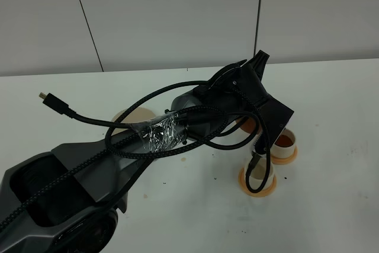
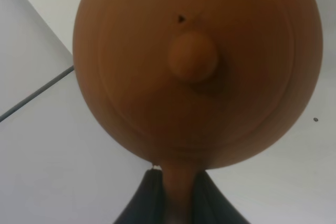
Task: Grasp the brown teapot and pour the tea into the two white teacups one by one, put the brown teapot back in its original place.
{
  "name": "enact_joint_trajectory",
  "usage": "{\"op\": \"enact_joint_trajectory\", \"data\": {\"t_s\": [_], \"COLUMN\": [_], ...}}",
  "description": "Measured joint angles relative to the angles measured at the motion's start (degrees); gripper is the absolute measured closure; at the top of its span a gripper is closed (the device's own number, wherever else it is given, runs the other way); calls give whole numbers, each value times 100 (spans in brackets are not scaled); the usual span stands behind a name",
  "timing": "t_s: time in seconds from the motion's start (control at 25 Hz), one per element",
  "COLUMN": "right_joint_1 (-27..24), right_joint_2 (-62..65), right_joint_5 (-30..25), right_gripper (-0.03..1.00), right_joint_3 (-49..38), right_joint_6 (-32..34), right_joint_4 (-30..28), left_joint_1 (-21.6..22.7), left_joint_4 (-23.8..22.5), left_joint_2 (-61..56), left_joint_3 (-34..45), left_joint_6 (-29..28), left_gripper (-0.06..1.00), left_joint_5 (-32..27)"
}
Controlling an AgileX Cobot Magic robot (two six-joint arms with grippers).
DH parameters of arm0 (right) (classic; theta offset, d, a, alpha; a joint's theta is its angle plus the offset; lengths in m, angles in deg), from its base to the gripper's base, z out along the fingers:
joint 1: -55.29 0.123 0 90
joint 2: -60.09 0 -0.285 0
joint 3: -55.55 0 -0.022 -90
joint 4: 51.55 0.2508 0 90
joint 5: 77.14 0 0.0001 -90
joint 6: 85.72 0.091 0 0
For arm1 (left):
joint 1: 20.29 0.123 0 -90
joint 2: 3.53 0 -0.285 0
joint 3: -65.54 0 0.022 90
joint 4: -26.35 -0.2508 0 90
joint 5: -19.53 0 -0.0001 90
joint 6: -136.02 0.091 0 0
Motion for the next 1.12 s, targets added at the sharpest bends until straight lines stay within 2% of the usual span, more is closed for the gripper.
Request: {"op": "enact_joint_trajectory", "data": {"t_s": [1.12], "right_joint_1": [0], "right_joint_2": [0], "right_joint_5": [0], "right_gripper": [65], "right_joint_3": [0], "right_joint_6": [0], "right_joint_4": [0], "left_joint_1": [0], "left_joint_4": [-82], "left_joint_2": [0], "left_joint_3": [0], "left_joint_6": [2], "left_gripper": [78], "left_joint_5": [-6]}}
